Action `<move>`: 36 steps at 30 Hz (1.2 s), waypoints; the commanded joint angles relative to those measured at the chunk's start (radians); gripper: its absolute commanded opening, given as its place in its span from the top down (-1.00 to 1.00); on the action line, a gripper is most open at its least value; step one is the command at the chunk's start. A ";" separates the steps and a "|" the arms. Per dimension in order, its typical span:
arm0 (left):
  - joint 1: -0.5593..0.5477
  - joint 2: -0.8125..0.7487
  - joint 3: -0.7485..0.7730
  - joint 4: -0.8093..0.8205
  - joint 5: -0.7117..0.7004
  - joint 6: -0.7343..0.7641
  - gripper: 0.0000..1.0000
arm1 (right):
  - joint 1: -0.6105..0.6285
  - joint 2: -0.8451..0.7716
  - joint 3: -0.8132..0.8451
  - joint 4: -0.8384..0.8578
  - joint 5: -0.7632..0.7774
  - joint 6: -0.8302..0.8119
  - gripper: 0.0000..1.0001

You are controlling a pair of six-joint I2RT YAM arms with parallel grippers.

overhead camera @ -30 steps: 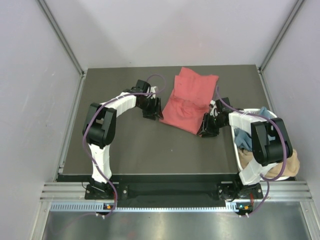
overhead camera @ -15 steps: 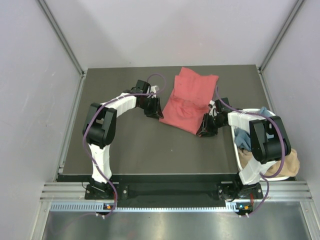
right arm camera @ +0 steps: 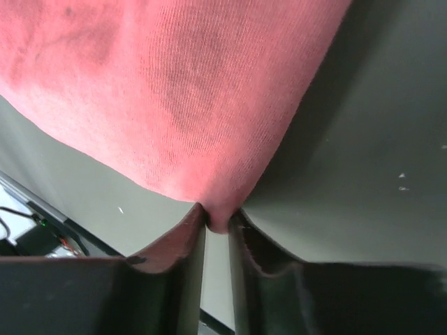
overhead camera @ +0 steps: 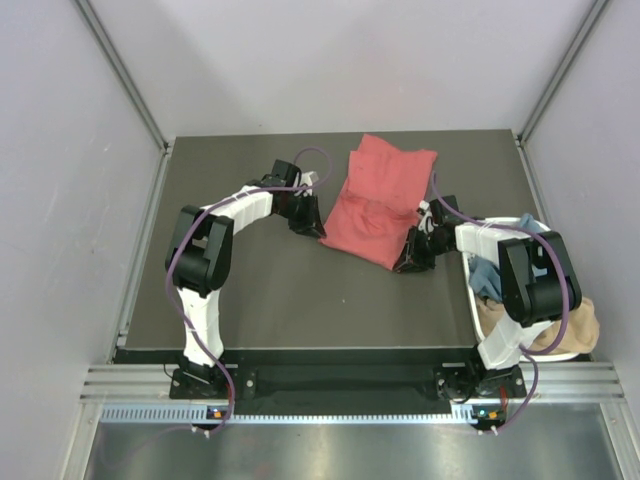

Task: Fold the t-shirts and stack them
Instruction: Fold the tshirt

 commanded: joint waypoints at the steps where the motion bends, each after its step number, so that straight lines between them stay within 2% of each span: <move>1: 0.002 0.019 -0.002 0.020 0.040 0.003 0.66 | -0.004 -0.009 0.022 0.045 0.006 -0.010 0.66; 2: 0.002 0.032 0.012 0.007 0.037 0.003 0.79 | -0.004 -0.009 0.022 0.045 0.001 -0.012 0.98; 3: 0.002 0.043 0.026 -0.042 0.027 0.004 1.00 | -0.004 -0.009 0.021 0.042 -0.005 -0.013 1.00; 9: -0.001 0.043 0.029 -0.165 -0.070 -0.005 1.00 | -0.006 -0.026 0.019 -0.041 -0.002 -0.076 1.00; 20: -0.067 -0.183 -0.235 -0.240 -0.162 -0.017 1.00 | 0.007 -0.176 -0.117 -0.223 -0.035 -0.193 1.00; 23: -0.114 -0.259 -0.320 -0.250 -0.148 -0.041 1.00 | 0.017 -0.262 -0.215 -0.227 -0.054 -0.170 1.00; 25: -0.154 -0.300 -0.353 -0.251 -0.164 -0.061 1.00 | 0.080 -0.319 -0.226 -0.240 -0.036 -0.139 1.00; 28: -0.174 -0.313 -0.387 -0.265 -0.184 -0.084 1.00 | 0.088 -0.352 -0.255 -0.275 -0.016 -0.060 0.97; 29: -0.174 -0.311 -0.384 -0.274 -0.197 -0.088 0.96 | 0.088 -0.363 -0.268 -0.280 -0.011 -0.032 0.90; 30: -0.174 -0.313 -0.378 -0.288 -0.214 -0.094 0.79 | 0.086 -0.392 -0.275 -0.288 -0.005 -0.023 0.76; 31: -0.174 -0.332 -0.367 -0.299 -0.231 -0.095 0.51 | 0.086 -0.409 -0.277 -0.298 0.035 -0.015 0.54; 32: -0.174 -0.346 -0.358 -0.303 -0.262 -0.098 0.37 | 0.086 -0.438 -0.269 -0.315 0.061 -0.015 0.44; 35: -0.174 -0.383 -0.284 -0.344 -0.302 -0.088 0.01 | 0.080 -0.457 -0.185 -0.386 0.165 -0.044 0.13; 36: -0.173 -0.382 -0.261 -0.355 -0.322 -0.074 -0.05 | 0.077 -0.451 -0.130 -0.397 0.185 -0.053 0.07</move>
